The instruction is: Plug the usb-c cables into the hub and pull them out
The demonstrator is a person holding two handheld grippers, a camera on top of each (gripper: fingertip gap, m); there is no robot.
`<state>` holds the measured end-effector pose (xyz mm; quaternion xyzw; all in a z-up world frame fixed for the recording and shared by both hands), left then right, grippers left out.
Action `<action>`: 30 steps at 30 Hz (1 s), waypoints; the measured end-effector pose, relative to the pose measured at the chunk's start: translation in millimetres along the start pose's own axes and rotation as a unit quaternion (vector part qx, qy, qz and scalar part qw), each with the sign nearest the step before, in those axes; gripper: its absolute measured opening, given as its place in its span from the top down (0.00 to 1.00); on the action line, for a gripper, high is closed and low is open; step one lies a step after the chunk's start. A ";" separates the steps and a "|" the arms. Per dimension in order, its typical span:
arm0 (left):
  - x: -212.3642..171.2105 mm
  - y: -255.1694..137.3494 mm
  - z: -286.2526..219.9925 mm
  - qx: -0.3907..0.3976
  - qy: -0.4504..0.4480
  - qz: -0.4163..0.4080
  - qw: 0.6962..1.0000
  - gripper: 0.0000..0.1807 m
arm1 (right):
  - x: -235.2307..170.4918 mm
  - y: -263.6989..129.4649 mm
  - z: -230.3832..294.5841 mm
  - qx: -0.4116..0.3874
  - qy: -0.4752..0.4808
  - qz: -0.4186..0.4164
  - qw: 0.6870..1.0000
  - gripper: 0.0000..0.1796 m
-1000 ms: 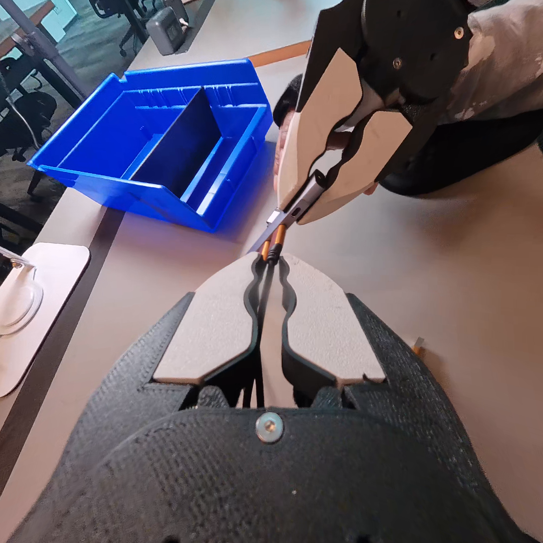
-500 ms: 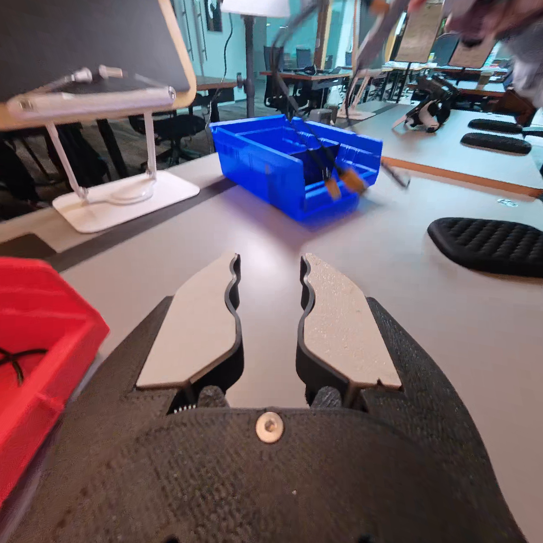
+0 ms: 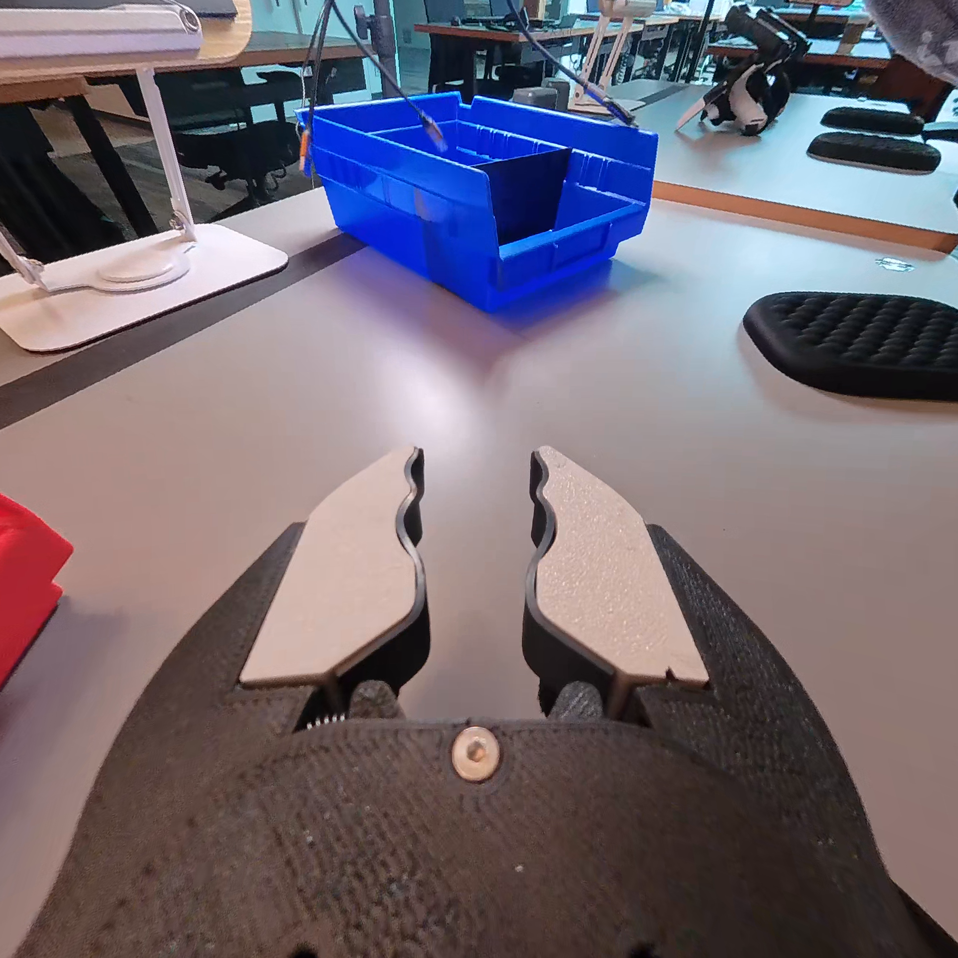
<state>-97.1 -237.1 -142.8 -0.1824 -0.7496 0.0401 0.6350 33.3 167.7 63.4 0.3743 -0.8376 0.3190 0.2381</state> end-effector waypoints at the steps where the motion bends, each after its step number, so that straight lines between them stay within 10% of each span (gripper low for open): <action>1: -0.5 0.3 0.5 0.000 0.000 0.001 1.000 0.78 | -3.3 6.9 1.0 0.007 0.016 0.002 1.000 0.95; 15: -5.1 2.1 5.6 0.001 -0.011 0.011 1.000 0.79 | -84.2 83.1 -11.0 0.019 0.267 -0.021 0.963 0.95; 30: -7.8 2.9 9.7 0.000 -0.026 0.019 0.999 0.80 | -130.5 99.0 62.1 0.227 -0.061 0.151 0.960 0.93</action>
Point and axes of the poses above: each gripper's, where its closed fingertips meet, y out along the fingers, x out of its top, z = x × y across the jaws, the point moved 6 cm from there along -y, back along the fingers, and after that the axes turned 10 degrees about -y, right-handed, at the moved point
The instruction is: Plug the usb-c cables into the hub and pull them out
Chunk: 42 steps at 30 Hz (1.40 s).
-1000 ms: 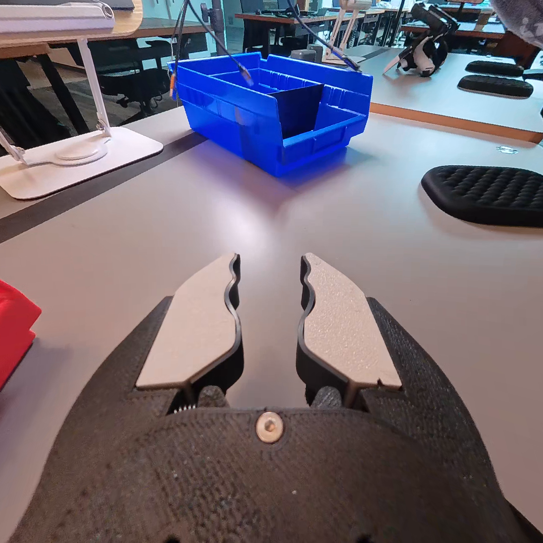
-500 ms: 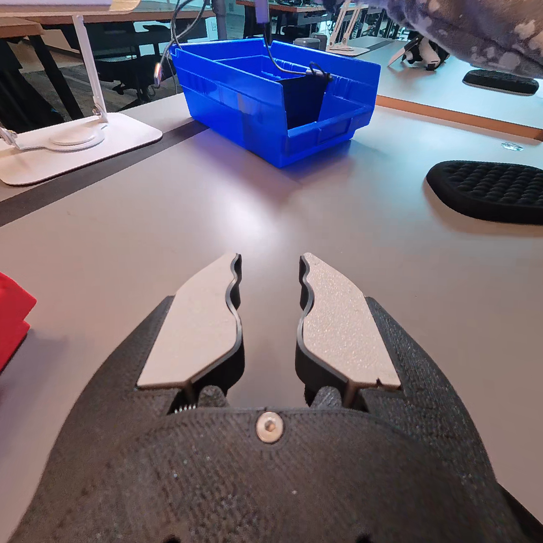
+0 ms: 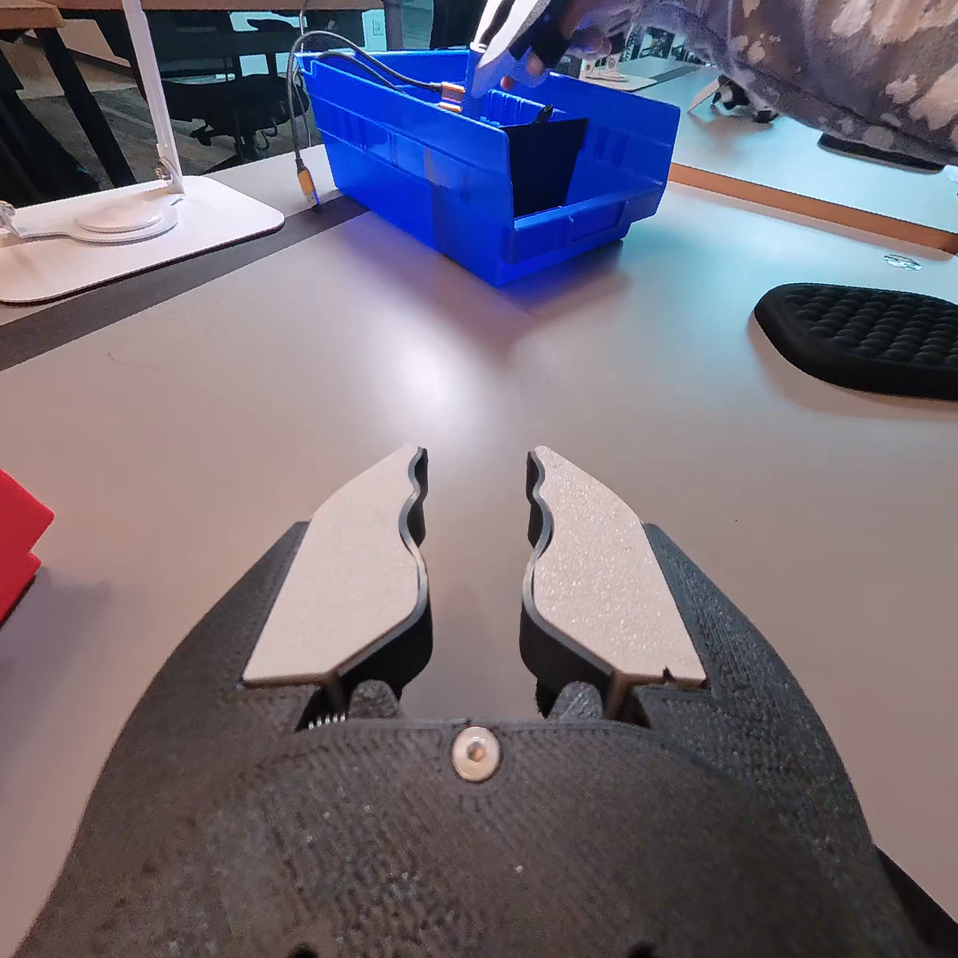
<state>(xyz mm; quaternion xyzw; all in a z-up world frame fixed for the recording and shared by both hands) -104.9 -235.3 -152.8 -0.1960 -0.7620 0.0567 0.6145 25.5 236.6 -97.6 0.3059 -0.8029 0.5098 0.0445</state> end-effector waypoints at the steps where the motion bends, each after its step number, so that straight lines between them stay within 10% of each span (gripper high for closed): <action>1: 0.0 -0.2 0.1 0.001 0.001 0.000 1.000 0.80 | -0.5 -1.4 1.5 0.005 -0.011 0.011 1.000 0.93; 11: -0.8 0.8 -1.1 0.000 0.006 0.004 1.000 0.80 | 34.9 -38.3 12.6 0.102 0.044 -0.091 0.990 0.76; 24: 0.2 -0.4 0.7 0.003 0.001 -0.003 1.000 0.80 | 68.8 62.5 -41.4 -0.010 0.250 -0.039 0.967 0.82; 27: 2.9 -3.3 4.5 0.016 -0.004 -0.015 1.000 0.80 | 75.0 67.5 -46.7 -0.030 0.244 -0.058 0.968 0.97; 42: 14.3 -10.4 3.8 0.060 0.021 -0.043 0.997 0.79 | 41.5 -72.9 -49.8 -0.098 0.081 -0.220 0.967 0.98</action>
Point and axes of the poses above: each gripper's, where its closed fingertips meet, y out along the fingers, x out of its top, z = x × y across the jaws, the point moved 6 cm from there along -y, back along the fingers, and after that the axes turned 10 degrees about -y, right-handed, at the moved point
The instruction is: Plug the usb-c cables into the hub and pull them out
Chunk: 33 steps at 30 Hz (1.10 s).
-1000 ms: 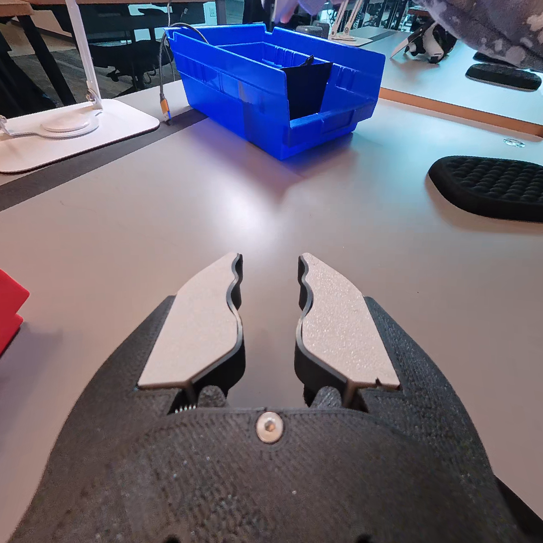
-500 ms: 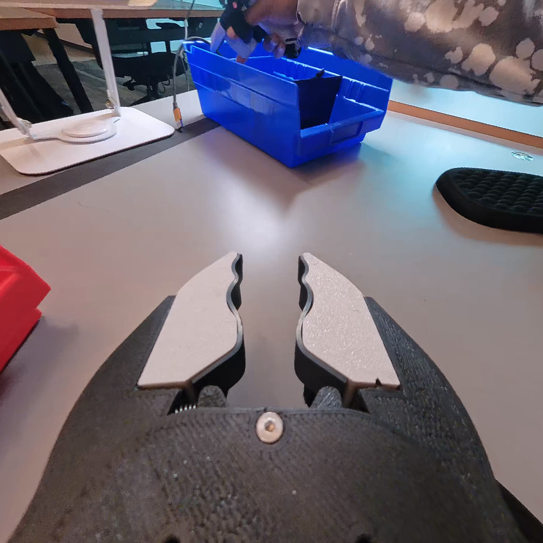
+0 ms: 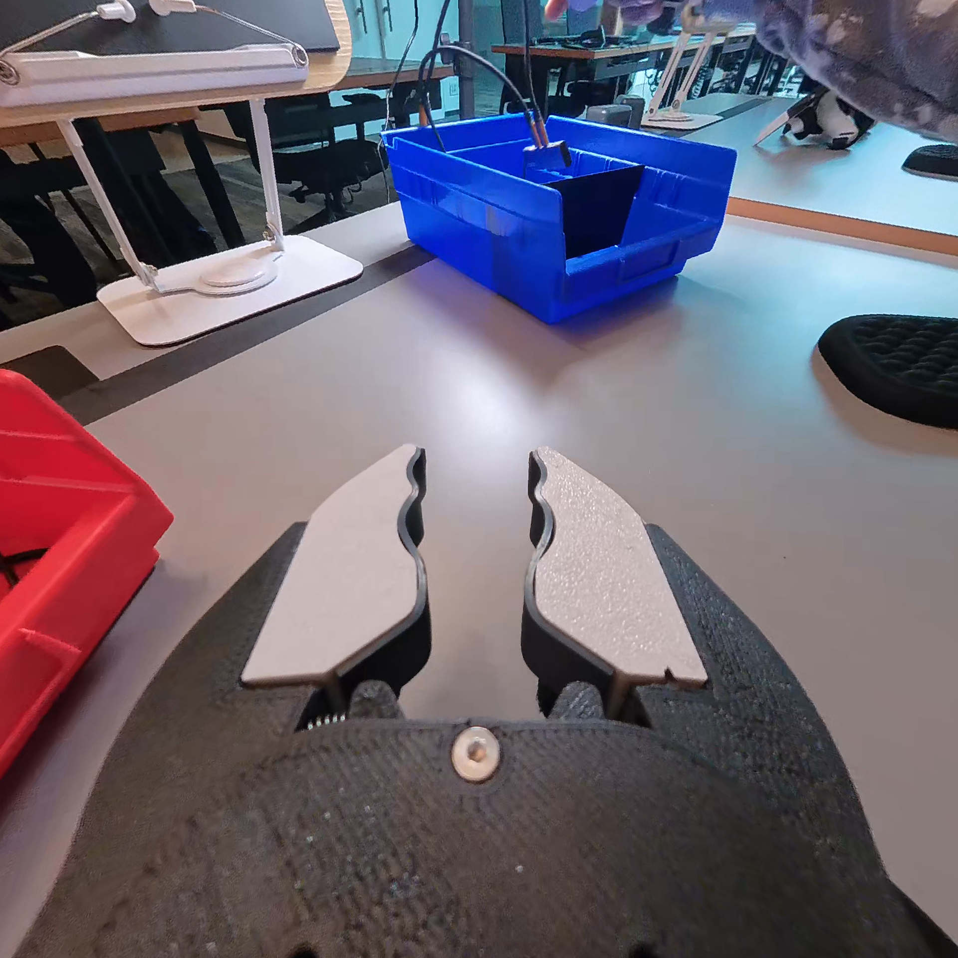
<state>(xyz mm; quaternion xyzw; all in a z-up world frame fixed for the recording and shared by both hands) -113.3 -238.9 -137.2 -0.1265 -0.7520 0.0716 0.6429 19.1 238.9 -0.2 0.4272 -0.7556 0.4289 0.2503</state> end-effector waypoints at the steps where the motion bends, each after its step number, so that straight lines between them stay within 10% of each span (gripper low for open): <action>1: 0.5 -0.2 -0.3 0.000 0.000 -0.001 1.000 0.79 | 0.7 -7.3 1.5 0.003 0.001 -0.017 1.000 0.98; 8: 3.0 -1.6 -1.4 0.007 0.004 -0.007 1.000 0.78 | 5.2 -41.0 9.0 0.021 0.022 -0.116 0.993 0.98; 22: -0.5 -0.3 -3.1 0.008 0.010 0.003 1.000 0.78 | -58.4 45.8 39.9 0.016 -0.073 0.198 0.977 0.85; 33: -4.1 2.8 -4.0 0.002 0.008 0.012 1.000 0.78 | -5.7 -46.2 61.1 0.042 0.096 -0.032 0.994 0.75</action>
Point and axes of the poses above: each gripper's, where its closed fingertips meet, y out along the fingers, x out of its top, z = x × y across the jaws, the point moved 6 cm from there along -y, back along the fingers, and after that the axes turned 10 degrees about -y, right-handed, at the moved point
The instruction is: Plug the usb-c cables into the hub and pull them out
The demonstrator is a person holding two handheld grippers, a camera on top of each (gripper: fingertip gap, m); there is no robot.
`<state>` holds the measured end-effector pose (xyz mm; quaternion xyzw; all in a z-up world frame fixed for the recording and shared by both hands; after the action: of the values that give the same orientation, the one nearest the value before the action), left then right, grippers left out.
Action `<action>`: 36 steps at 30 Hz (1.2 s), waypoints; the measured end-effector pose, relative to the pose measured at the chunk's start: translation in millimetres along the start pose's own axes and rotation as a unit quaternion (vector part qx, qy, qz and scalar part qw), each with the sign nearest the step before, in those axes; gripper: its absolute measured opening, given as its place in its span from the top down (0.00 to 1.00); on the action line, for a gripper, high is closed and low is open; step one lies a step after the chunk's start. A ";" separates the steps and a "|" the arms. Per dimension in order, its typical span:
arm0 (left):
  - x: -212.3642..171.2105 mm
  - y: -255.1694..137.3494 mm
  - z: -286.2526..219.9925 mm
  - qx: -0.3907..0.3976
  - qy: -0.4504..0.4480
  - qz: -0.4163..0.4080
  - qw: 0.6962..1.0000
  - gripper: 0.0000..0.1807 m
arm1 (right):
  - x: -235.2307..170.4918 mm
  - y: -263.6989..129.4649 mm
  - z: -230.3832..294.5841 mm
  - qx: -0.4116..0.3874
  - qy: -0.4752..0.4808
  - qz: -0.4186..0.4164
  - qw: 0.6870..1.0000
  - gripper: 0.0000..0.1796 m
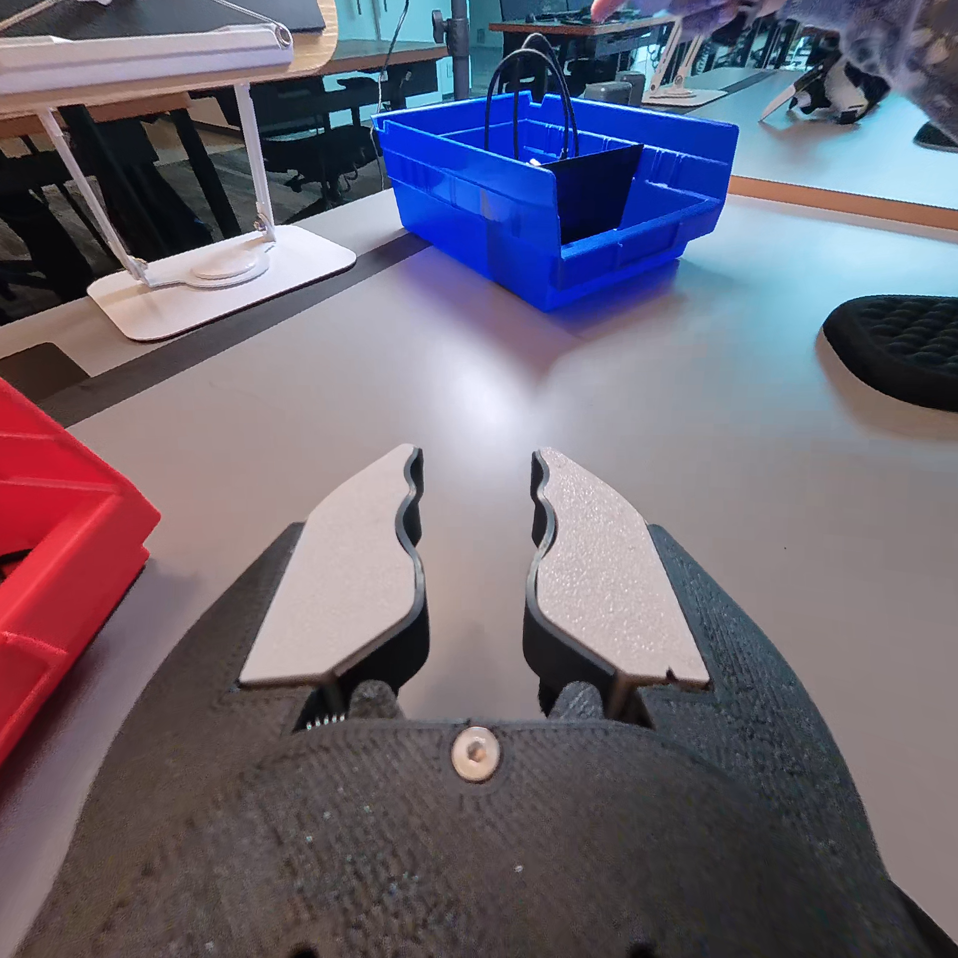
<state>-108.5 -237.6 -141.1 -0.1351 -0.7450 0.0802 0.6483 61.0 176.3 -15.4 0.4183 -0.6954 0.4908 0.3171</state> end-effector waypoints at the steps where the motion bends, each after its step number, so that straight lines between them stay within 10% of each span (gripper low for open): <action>1: -0.2 0.3 0.0 -0.001 -0.002 0.000 1.000 0.78 | 1.9 -8.4 5.3 0.000 0.012 -0.014 1.000 0.75; 19: 24.2 -27.0 38.3 0.088 -0.025 -0.059 0.994 0.77 | -47.8 -11.6 190.4 0.018 0.084 -0.186 0.979 0.78; 36: 138.2 -88.2 181.8 0.239 -0.031 0.049 0.969 0.76 | -45.5 -19.5 205.3 0.020 0.071 -0.216 0.974 0.80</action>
<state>-313.6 -269.1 -11.3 -0.0097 -0.7163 0.2916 0.6339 92.6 -9.2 -111.1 0.5288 -0.5548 0.4528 0.4556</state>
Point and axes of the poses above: each gripper's, where its closed fingertips meet, y out along the fingers, x out of its top, z = x × y across the jaws, the point moved 6 cm from there along -y, back along the fingers, and after that the axes turned 10 degrees about -y, right-handed, at the moved point
